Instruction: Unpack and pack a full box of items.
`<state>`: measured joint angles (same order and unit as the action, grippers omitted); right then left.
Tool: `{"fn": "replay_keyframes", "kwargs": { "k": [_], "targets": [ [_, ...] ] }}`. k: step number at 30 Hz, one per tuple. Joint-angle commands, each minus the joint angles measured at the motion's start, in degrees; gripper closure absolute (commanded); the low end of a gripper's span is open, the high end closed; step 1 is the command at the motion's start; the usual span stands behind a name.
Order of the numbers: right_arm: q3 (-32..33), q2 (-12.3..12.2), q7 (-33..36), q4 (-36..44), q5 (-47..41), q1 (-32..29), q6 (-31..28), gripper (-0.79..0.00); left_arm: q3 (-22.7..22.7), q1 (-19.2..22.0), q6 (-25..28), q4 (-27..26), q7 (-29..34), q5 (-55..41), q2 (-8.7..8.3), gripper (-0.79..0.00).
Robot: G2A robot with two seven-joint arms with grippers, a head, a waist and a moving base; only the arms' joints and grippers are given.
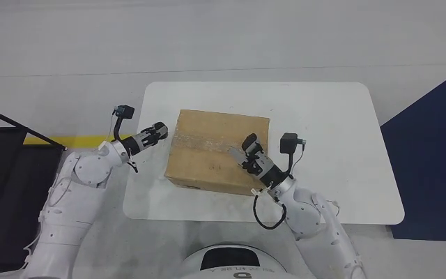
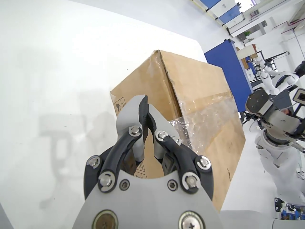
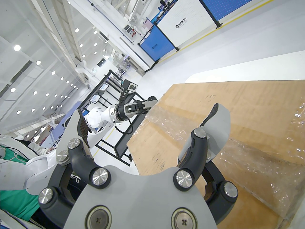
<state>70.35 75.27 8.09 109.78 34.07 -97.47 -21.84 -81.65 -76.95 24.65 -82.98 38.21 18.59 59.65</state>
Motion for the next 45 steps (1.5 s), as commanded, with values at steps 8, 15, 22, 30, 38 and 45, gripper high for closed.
{"fn": "replay_keyframes", "kwargs": {
  "k": [8,15,22,30,38,45],
  "targets": [
    [0.78,-0.34,-1.29,1.24,-2.04,-1.89,-3.46,-0.785,0.33,-0.19,0.23,-0.62,-1.41,0.68,-0.07,0.0],
    [0.08,-0.51,-1.13,0.22,-2.1,-1.64,-3.75,-0.785,-4.87,-1.56,3.07,-0.1,-2.92,-4.82,-0.75,-0.785],
    [-1.26,-0.49,-0.92,-0.16,-1.45,-0.15,-1.98,-0.785,-7.3,-2.78,4.89,0.27,-1.99,-6.83,-1.21,-0.785],
    [-2.57,-0.39,-1.65,0.44,1.28,0.88,2.83,-0.785,-6.51,-3.39,5.57,-0.35,-1.79,-8.7,-1.07,-0.785],
    [-3.32,-0.42,-1.99,0.5,1.85,1.42,4.12,-0.785,-4.63,0.56,1.85,5.05,21.0,-28.85,-1.69,-0.785],
    [-3.32,-0.56,-2.63,0.86,2.13,1.02,4.39,-0.785,-2.11,5.77,-0.57,11.18,30.63,-34.32,-1.81,-0.36]
  ]
}}
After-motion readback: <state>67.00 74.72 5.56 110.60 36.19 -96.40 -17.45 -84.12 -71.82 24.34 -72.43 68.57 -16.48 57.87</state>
